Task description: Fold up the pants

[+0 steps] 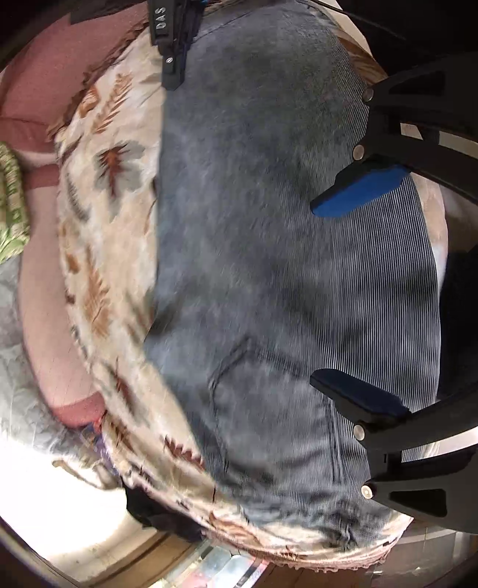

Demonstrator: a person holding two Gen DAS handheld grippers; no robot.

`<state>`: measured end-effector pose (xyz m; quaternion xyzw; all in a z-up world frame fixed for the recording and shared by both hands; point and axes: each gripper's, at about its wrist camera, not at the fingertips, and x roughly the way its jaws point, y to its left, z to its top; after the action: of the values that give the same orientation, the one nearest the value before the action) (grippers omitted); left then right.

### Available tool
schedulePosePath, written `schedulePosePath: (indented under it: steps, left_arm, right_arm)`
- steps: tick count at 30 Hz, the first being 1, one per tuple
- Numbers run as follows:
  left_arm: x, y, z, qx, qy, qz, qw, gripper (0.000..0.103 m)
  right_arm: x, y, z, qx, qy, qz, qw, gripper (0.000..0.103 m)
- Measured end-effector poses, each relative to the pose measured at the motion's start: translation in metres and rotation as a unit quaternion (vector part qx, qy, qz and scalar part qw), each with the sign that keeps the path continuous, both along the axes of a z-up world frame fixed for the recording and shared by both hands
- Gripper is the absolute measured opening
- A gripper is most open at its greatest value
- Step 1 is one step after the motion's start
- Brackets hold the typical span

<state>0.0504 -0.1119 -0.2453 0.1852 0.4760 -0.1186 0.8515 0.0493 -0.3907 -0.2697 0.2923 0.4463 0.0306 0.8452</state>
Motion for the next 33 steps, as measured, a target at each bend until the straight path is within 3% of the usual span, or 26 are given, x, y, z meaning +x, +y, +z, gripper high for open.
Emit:
schedulePosePath:
  steps: [2, 6, 10, 13, 16, 22, 25, 29, 33]
  left_arm:
    - [0.006, 0.029, 0.012, -0.008, -0.013, 0.026, 0.9995, 0.085]
    - [0.026, 0.103, 0.025, -0.014, -0.032, 0.111, 0.9932, 0.085]
    - [0.050, 0.178, 0.024, -0.019, -0.031, 0.215, 0.9760, 0.085]
    - [0.066, 0.205, 0.020, -0.025, -0.029, 0.254, 0.9666, 0.085]
    - [0.080, 0.205, 0.014, -0.034, -0.031, 0.252, 0.9665, 0.085]
    - [0.121, 0.188, -0.002, 0.027, -0.044, 0.236, 0.9703, 0.086]
    - [0.138, 0.180, -0.017, 0.069, -0.029, 0.234, 0.9694, 0.094]
    - [0.147, 0.173, -0.018, 0.106, -0.023, 0.220, 0.9694, 0.099]
    - [0.138, 0.178, -0.003, 0.084, -0.004, 0.230, 0.9696, 0.098]
  right_arm:
    - [-0.001, 0.007, 0.008, 0.021, -0.026, 0.010, 0.999, 0.007]
    - [-0.002, 0.036, 0.023, 0.018, -0.058, 0.045, 0.997, 0.007]
    - [-0.001, 0.063, 0.024, 0.060, -0.060, 0.098, 0.992, 0.007]
    - [0.001, 0.089, 0.016, 0.081, -0.040, 0.133, 0.987, 0.007]
    - [-0.001, 0.118, 0.010, 0.098, -0.035, 0.176, 0.979, 0.007]
    - [-0.001, 0.170, -0.004, 0.094, -0.021, 0.251, 0.963, 0.007]
    - [0.000, 0.187, -0.015, 0.061, -0.002, 0.278, 0.959, 0.007]
    - [0.000, 0.184, -0.015, 0.062, -0.005, 0.284, 0.957, 0.005]
    - [-0.007, 0.160, -0.003, 0.067, -0.027, 0.256, 0.964, 0.006]
